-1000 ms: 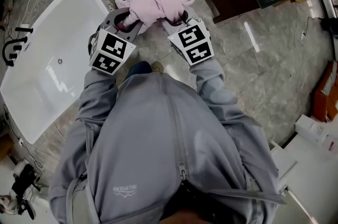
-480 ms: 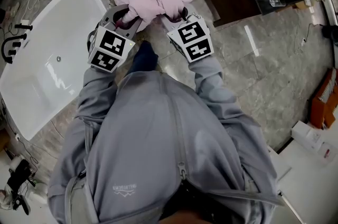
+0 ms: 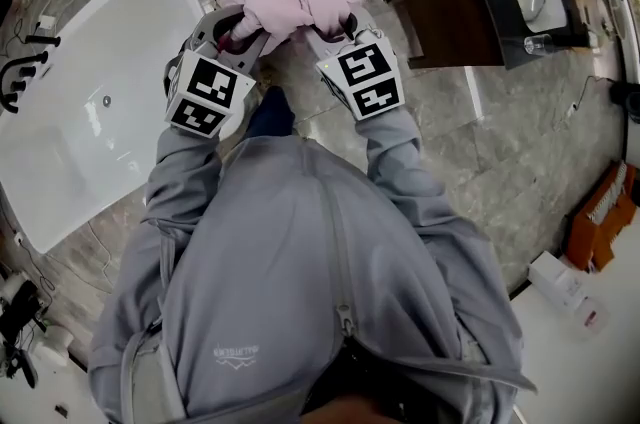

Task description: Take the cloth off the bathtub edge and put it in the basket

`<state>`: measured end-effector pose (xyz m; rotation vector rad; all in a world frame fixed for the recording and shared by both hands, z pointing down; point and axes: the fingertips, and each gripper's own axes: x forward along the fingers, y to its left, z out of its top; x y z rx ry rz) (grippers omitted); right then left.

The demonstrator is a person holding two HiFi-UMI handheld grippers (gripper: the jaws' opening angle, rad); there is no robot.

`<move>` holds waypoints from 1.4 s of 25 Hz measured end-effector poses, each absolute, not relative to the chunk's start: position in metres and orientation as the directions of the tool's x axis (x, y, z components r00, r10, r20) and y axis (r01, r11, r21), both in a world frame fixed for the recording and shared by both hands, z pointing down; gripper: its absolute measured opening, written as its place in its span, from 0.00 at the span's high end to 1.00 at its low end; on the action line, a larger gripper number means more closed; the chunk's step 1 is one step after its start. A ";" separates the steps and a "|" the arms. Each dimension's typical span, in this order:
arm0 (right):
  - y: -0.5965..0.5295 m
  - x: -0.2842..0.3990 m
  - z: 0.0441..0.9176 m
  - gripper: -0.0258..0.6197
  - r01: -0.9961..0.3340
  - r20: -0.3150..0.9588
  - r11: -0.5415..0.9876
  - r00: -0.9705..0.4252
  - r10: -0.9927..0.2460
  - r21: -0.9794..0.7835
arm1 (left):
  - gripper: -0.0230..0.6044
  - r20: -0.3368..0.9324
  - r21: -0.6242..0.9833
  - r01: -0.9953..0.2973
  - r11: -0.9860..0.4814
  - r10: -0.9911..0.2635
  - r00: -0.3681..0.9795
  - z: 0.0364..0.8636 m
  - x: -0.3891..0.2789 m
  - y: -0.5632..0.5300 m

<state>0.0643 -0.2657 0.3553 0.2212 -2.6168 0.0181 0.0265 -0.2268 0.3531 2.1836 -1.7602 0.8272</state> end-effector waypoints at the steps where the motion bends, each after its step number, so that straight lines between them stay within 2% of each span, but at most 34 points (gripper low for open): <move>1: -0.272 0.056 0.357 0.77 -0.153 0.494 0.988 -0.857 -0.146 0.026 | 0.78 0.547 -0.172 -0.952 -0.251 -0.828 0.120 0.354 0.019 -0.233; 15: -0.351 -0.034 0.385 0.77 -0.091 0.510 0.996 -0.856 -0.080 0.004 | 0.78 0.564 -0.166 -0.971 -0.169 -0.824 0.047 0.379 -0.071 -0.306; 35: -0.391 -0.070 0.466 0.77 0.083 0.586 0.994 -0.803 0.110 -0.072 | 0.78 0.626 -0.104 -0.994 -0.036 -0.779 -0.038 0.460 -0.101 -0.341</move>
